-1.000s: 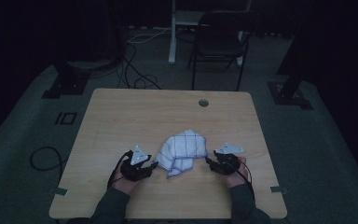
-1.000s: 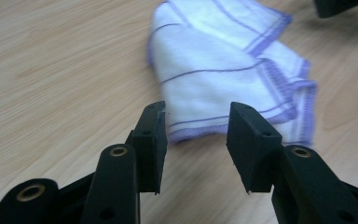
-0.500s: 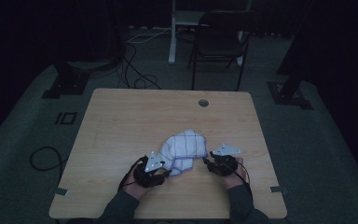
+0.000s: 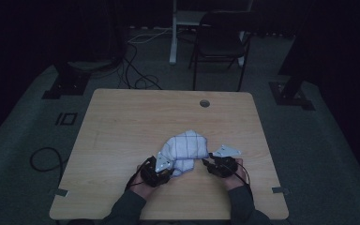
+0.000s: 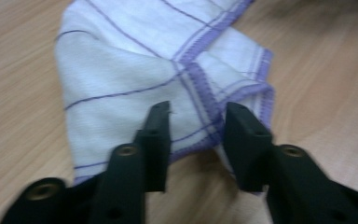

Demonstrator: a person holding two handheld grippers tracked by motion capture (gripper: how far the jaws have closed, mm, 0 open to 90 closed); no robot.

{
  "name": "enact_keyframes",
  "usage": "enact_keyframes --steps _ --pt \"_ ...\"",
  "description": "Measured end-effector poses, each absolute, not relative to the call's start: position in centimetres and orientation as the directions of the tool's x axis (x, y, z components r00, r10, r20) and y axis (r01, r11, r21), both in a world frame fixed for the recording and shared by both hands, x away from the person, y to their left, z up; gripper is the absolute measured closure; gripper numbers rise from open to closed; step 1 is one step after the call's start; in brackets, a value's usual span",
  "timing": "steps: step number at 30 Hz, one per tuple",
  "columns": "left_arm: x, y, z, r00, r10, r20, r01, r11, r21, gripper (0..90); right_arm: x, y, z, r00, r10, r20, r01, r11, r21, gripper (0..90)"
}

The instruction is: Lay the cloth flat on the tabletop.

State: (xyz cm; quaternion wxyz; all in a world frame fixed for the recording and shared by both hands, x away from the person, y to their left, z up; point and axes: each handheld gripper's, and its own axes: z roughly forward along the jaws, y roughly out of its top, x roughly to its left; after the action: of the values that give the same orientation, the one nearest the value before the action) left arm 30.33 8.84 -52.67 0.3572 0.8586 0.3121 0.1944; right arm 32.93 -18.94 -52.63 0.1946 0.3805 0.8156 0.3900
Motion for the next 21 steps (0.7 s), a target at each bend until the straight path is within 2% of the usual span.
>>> enact_keyframes --steps 4,6,8,12,17,21 --pt "30.8 9.3 -52.2 0.707 0.699 0.105 0.410 -0.527 0.744 85.4 32.9 -18.9 -52.6 -0.637 0.770 -0.023 0.464 0.408 0.787 58.3" --pt "30.9 9.5 -51.9 0.703 0.704 0.099 0.411 -0.516 0.751 89.2 32.9 -18.9 -52.6 -0.638 0.769 -0.021 0.463 0.406 0.788 58.5" --pt "30.7 9.5 -51.7 0.709 0.698 0.098 0.403 -0.516 0.756 88.6 32.8 -18.9 -52.6 -0.639 0.769 -0.021 0.464 0.407 0.787 58.5" --pt "30.5 9.0 -51.7 0.735 0.672 0.094 0.382 -0.525 0.760 78.2 32.9 -18.8 -52.6 -0.644 0.765 -0.022 0.461 0.410 0.787 58.5" --pt "30.9 8.1 -52.1 0.739 0.667 0.093 0.388 -0.535 0.751 60.6 32.8 -18.7 -52.6 -0.647 0.762 -0.022 0.460 0.413 0.786 58.5" --pt "31.4 7.9 -52.2 0.708 0.696 0.115 0.397 -0.527 0.752 55.1 32.8 -18.6 -52.7 -0.650 0.760 -0.019 0.462 0.414 0.784 58.4"
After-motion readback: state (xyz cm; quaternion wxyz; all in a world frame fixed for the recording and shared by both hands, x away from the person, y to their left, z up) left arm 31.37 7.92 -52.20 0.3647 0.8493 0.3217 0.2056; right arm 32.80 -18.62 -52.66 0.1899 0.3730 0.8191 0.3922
